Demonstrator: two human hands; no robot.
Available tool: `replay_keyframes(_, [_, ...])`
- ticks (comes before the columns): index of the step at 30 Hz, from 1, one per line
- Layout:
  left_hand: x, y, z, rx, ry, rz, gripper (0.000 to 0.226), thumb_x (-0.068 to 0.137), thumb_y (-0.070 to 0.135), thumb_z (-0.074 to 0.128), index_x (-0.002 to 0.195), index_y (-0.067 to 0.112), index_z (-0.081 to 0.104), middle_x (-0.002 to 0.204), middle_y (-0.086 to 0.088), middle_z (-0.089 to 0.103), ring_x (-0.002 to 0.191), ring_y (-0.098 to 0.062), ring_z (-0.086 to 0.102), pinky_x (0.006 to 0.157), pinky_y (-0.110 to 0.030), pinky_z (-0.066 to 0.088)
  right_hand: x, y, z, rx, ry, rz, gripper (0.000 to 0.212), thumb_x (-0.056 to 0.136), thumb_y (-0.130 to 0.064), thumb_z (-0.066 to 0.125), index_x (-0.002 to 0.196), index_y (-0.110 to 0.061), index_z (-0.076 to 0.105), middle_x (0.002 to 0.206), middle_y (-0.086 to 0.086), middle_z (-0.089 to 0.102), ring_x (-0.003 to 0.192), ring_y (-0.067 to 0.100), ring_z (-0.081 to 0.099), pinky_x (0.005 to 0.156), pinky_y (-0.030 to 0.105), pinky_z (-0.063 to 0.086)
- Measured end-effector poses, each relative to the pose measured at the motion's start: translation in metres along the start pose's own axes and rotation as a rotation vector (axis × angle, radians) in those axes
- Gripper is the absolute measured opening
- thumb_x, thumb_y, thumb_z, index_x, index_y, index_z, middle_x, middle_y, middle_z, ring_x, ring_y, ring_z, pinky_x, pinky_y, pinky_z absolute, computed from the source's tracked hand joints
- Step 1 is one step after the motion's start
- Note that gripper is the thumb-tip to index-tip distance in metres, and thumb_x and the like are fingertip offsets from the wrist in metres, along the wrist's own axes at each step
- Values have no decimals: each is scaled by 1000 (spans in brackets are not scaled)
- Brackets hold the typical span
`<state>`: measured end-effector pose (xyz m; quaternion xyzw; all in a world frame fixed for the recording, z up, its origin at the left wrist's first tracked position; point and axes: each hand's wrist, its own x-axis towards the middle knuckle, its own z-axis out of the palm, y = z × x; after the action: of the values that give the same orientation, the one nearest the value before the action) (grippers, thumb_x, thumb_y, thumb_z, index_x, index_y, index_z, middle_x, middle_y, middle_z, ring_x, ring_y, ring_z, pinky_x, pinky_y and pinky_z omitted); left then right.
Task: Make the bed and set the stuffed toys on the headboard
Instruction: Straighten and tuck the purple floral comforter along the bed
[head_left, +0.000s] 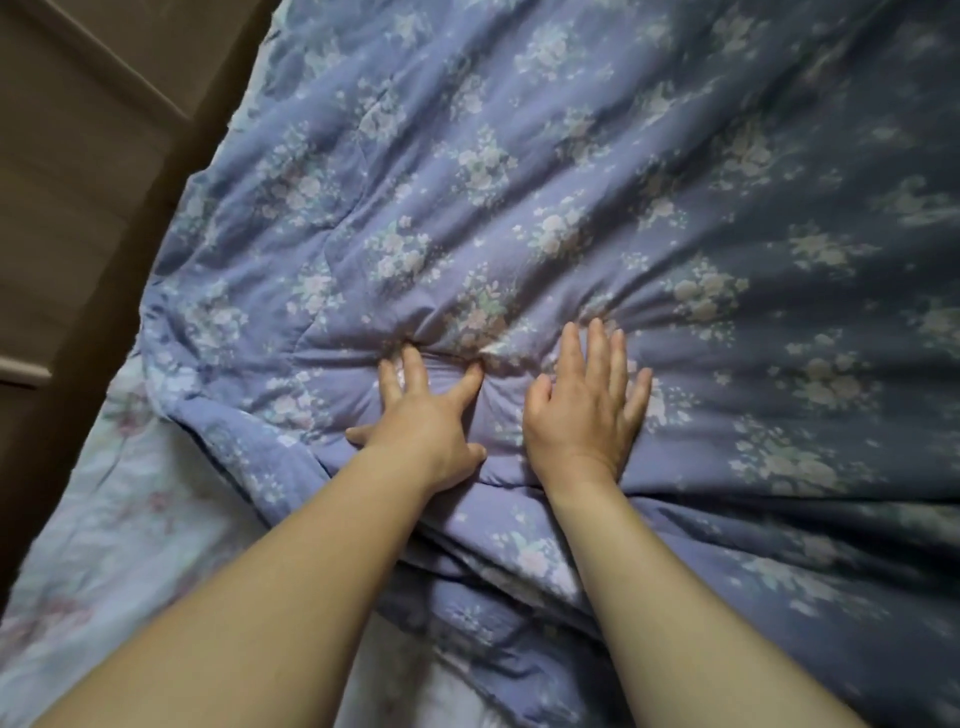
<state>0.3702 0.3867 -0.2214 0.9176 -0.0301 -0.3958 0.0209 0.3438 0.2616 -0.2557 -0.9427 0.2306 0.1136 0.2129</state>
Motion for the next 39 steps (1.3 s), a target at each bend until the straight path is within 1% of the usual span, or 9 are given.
replay_keyframes(5, [1,-13,-1,-57,-5,89,82,86,38,60,145,51,5,153,-12,-29,141,-38,-23,112,-61,17,-26,-6,0,0,-23,-24,60,94,-28,40,150,-27,20,160,-4,6,147,13,-2,117,39,-9])
replay_keyframes(10, [-22,-34,14,-258,163,284,51,82,41,62,131,43,48,158,-10,0,147,-26,-1,114,-55,19,-47,1,-15,90,-175,-109,47,91,-30,50,138,-28,45,155,0,24,144,18,19,117,36,13])
replay_keyframes(17, [-88,-42,41,16,317,711,64,72,69,46,118,27,59,117,-1,53,115,-26,49,100,-43,34,-94,8,-58,528,-548,-123,12,88,-27,64,98,-23,68,97,-5,68,92,6,59,82,14,45])
replay_keyframes(21, [-89,-52,51,325,241,622,55,91,31,50,141,33,27,134,-1,40,128,-23,37,107,-42,28,-113,22,-78,-16,-624,-82,54,72,-44,76,121,-31,58,122,-6,60,111,12,56,95,27,44])
replay_keyframes(27, [-86,-45,48,214,268,521,35,95,14,41,127,24,50,126,-7,52,119,-28,50,91,-41,41,-129,46,-79,-647,-427,-144,51,82,-33,62,129,-28,42,136,3,43,129,27,38,104,45,32])
replay_keyframes(31, [-84,-42,50,193,312,467,31,87,9,48,116,21,51,121,-5,55,115,-28,51,86,-41,42,-118,65,-78,-714,-378,-135,44,91,-27,49,134,-29,37,139,5,40,134,29,32,109,48,23])
replay_keyframes(34, [-83,-38,44,149,333,435,27,85,8,49,108,22,52,116,-7,58,111,-29,53,80,-37,37,-114,67,-79,-663,-366,-185,10,95,-24,41,104,-21,43,117,10,58,99,31,54,80,37,43])
replay_keyframes(36, [-85,-36,36,147,354,402,17,88,12,44,100,23,52,115,-7,61,109,-29,54,84,-37,34,-117,61,-80,-631,-358,-245,15,97,-31,38,103,-18,44,114,12,60,95,33,56,68,33,37])
replay_keyframes(39, [-91,-46,26,252,378,380,13,89,14,39,85,26,42,111,-9,65,104,-27,58,90,-36,30,-123,50,-79,-548,-391,-323,26,97,-33,36,110,-15,50,121,15,59,107,34,56,74,34,38])
